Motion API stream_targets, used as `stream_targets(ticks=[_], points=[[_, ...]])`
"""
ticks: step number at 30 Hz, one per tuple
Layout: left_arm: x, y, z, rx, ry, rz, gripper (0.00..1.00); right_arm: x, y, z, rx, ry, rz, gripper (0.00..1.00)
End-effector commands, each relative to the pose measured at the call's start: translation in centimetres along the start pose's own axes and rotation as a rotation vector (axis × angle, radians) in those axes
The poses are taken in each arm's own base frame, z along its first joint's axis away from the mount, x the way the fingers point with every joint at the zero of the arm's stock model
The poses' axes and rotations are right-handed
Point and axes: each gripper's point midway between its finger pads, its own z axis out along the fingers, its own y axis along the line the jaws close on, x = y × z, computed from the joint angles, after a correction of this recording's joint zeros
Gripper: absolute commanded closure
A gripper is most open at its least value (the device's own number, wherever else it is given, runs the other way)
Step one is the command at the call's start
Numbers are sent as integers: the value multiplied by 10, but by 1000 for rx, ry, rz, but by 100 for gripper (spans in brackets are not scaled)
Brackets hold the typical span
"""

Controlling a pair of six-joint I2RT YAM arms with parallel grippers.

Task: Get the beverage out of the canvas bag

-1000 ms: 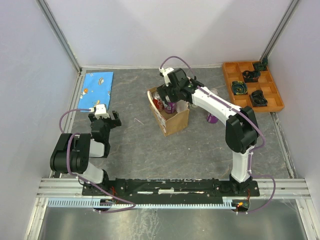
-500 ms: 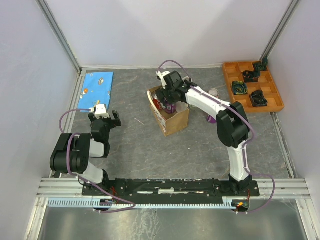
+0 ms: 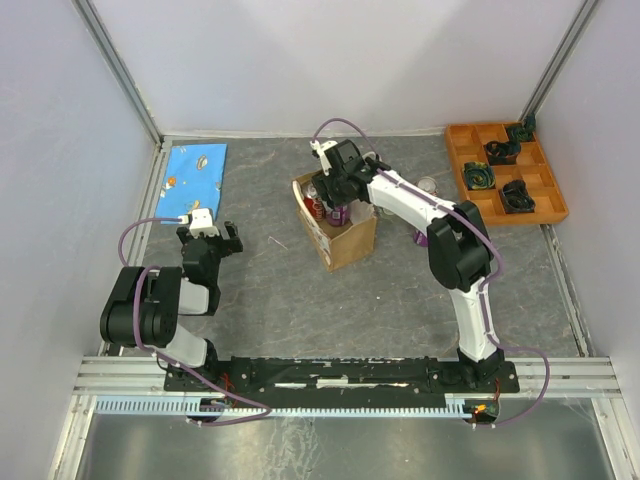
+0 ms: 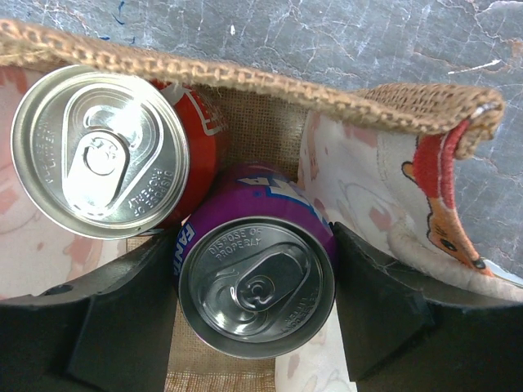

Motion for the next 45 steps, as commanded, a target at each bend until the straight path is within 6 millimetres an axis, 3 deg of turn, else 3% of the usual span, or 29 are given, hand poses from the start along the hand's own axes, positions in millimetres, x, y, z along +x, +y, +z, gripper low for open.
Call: stream_targets(ticks=[1, 13, 17, 20, 24, 28, 34, 40, 45], points=[[-20, 0, 5, -2, -64, 37, 1, -20, 29, 1, -101, -43, 23, 100], [-20, 0, 5, -3, -63, 37, 1, -38, 76, -6, -173, -65, -32, 100], [-20, 0, 5, -4, -63, 37, 1, -46, 74, -14, -135, -88, -65, 100], [-20, 0, 5, -4, -64, 37, 1, -61, 66, -31, -102, -129, -99, 100], [-20, 0, 5, -4, -62, 37, 1, -94, 55, -72, -60, -235, -128, 100], [-19, 0, 5, -3, -62, 37, 1, -136, 45, -135, -31, -389, -137, 100], [-20, 0, 5, -3, -62, 37, 1, -168, 24, -219, 37, -592, -116, 100], [-20, 0, 5, -4, -62, 37, 1, -167, 0, -294, 100, -793, -48, 100], [-20, 0, 5, -4, -63, 37, 1, -137, -46, -331, 313, -822, 42, 100]])
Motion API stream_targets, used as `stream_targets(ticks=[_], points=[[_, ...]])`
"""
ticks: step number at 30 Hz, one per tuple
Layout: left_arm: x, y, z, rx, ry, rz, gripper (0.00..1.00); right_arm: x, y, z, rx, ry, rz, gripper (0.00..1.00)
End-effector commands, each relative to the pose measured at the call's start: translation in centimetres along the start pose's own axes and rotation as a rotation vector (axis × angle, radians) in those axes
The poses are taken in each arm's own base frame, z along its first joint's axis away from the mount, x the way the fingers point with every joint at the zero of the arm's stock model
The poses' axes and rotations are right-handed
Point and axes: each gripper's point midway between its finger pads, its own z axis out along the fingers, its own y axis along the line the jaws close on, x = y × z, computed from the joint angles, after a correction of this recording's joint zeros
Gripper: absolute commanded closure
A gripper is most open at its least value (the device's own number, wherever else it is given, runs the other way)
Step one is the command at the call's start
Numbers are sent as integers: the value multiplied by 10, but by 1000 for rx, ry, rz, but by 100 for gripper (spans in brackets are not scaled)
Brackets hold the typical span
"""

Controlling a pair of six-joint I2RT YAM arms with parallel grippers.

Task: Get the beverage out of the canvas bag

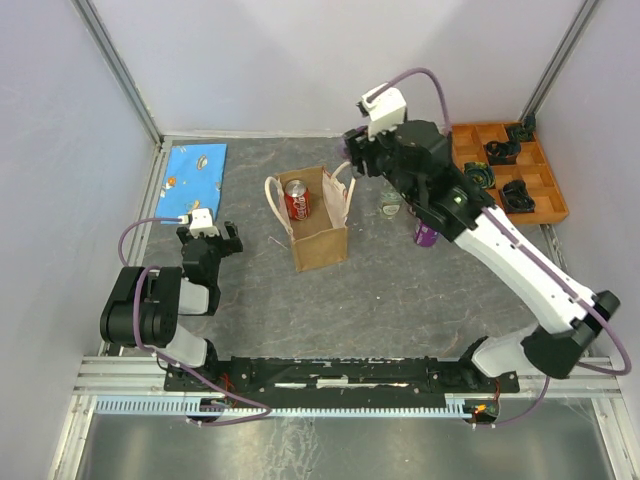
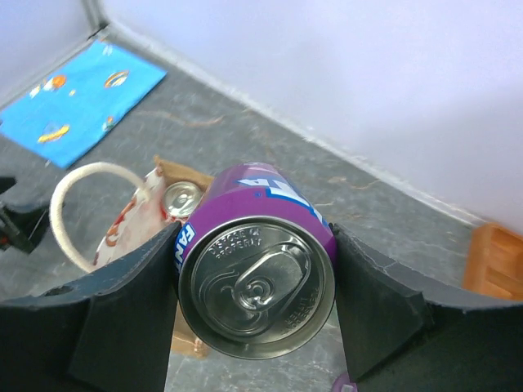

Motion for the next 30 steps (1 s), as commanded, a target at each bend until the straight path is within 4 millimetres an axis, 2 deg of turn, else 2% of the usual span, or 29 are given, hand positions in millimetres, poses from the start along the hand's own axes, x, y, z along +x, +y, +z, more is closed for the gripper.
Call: stream_targets(ticks=[1, 4, 7, 12, 19, 24, 30], points=[[-20, 0, 5, -3, -63, 37, 1, -18, -53, -27, 260, -100, 8, 100], [-20, 0, 5, -4, -62, 37, 1, 8, -72, -39, 365, -25, -30, 100], [-20, 0, 5, -4, -64, 37, 1, 39, -79, -45, 422, 54, -45, 100], [-20, 0, 5, -4, -63, 37, 1, 88, -72, -46, 406, 169, -24, 100], [-20, 0, 5, -2, -63, 37, 1, 165, -63, -33, 372, 320, 36, 100], [-20, 0, 5, -3, -63, 37, 1, 200, -60, -23, 326, 373, 120, 100], [-20, 0, 5, -3, -63, 37, 1, 227, -54, -6, 268, 415, 179, 100]])
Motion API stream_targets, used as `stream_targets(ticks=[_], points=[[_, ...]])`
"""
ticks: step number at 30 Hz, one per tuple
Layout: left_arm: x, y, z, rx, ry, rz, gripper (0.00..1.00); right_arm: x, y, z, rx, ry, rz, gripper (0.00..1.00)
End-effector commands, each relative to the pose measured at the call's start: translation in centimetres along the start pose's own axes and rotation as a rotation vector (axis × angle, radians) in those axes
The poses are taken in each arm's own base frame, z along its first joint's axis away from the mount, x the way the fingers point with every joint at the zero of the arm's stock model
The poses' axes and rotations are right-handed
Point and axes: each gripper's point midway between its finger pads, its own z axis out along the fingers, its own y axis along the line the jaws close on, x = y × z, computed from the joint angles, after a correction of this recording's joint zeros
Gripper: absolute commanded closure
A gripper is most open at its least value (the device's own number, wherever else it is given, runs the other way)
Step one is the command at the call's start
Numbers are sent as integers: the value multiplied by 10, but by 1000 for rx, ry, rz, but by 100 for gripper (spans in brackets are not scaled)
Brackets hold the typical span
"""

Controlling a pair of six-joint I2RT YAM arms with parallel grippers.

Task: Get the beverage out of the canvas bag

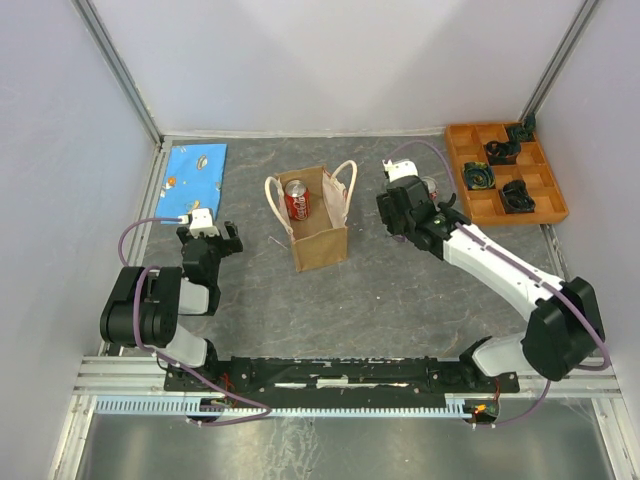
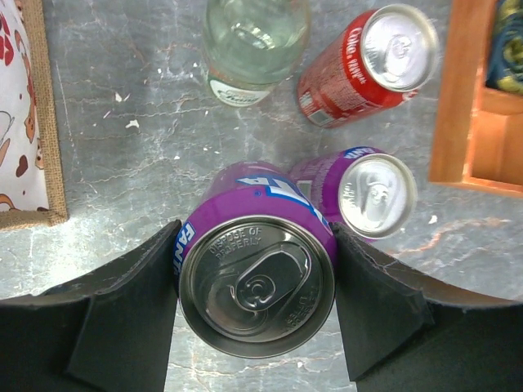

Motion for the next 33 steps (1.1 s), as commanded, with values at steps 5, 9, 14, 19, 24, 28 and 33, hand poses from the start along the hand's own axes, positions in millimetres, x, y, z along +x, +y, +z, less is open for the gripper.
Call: stream_targets(ticks=[5, 9, 14, 19, 24, 28, 33], points=[[-20, 1, 5, -5, -64, 37, 1, -31, 23, 25, -94, -80, 117, 100], [-19, 0, 5, -4, -62, 38, 1, -24, 26, 39, -85, -48, 121, 100], [-20, 0, 5, -4, -63, 37, 1, -15, 28, 52, -84, -6, 129, 97], [-20, 0, 5, -4, -65, 37, 1, -6, 32, 61, -87, 29, 133, 73], [-20, 0, 5, -4, -64, 37, 1, -4, 33, 60, -90, 47, 141, 18], [-20, 0, 5, -4, -63, 37, 1, -14, 28, 50, -87, 26, 145, 8], [-19, 0, 5, -4, -62, 37, 1, -39, 14, 28, -59, -34, 143, 2]])
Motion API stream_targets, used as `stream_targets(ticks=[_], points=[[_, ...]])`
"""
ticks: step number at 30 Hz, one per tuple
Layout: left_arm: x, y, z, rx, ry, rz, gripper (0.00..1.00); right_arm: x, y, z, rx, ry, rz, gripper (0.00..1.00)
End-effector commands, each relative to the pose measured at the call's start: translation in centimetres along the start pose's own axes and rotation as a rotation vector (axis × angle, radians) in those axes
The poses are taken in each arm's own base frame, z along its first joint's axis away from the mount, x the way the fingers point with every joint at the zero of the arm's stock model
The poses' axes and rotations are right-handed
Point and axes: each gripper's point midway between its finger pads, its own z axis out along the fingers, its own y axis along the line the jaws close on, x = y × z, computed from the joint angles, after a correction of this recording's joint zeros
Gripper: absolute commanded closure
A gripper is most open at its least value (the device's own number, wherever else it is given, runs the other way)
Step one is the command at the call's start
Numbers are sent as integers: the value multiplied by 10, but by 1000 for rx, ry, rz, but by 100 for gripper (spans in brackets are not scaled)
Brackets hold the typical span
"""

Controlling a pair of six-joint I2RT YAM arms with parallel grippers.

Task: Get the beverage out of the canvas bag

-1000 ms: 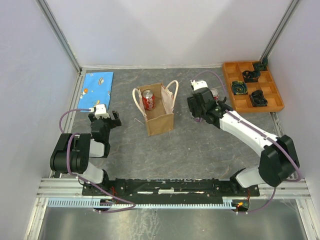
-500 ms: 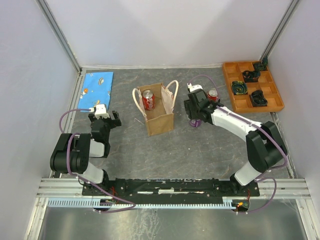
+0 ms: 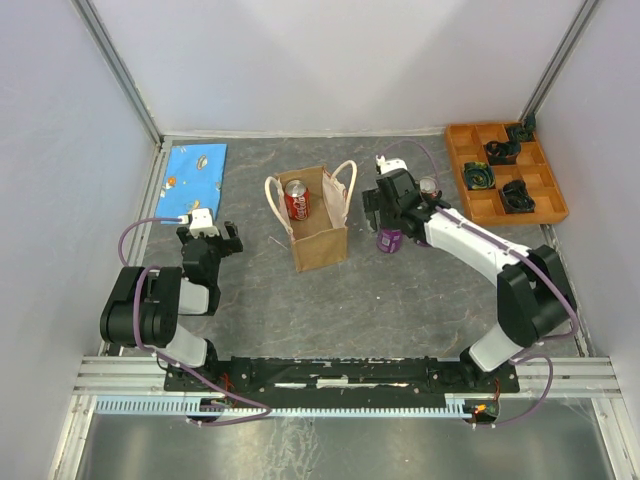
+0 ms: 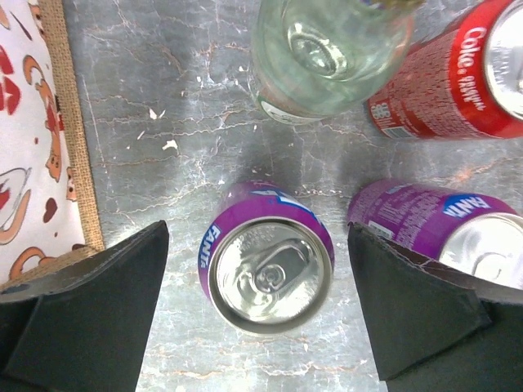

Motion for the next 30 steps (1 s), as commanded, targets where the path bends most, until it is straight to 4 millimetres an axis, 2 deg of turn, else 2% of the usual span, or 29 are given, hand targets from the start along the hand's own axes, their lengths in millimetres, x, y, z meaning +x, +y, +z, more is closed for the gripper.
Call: stream_targets(ticks=[1, 6, 9, 12, 14, 18, 20, 24, 30], points=[[-20, 0, 5, -3, -64, 37, 1, -59, -12, -41, 20, -159, 38, 2], [-19, 0, 5, -4, -62, 37, 1, -96, -27, -78, 60, -277, 68, 2], [-20, 1, 5, -5, -63, 37, 1, -125, -33, -106, 52, -386, 82, 2], [-20, 0, 5, -4, -63, 37, 1, -155, -31, -132, 11, -488, 89, 2], [-20, 0, 5, -4, -64, 37, 1, -171, -22, -142, -30, -523, 78, 2], [-20, 0, 5, -3, -64, 37, 1, -197, 9, -154, -118, -568, 20, 3], [-19, 0, 5, -3, -61, 37, 1, -203, 35, -154, -186, -570, -32, 4], [-20, 0, 5, -3, -62, 37, 1, -203, 78, -143, -284, -528, -106, 6], [-20, 0, 5, -4, -63, 37, 1, -190, 132, -118, -380, -451, -196, 8]])
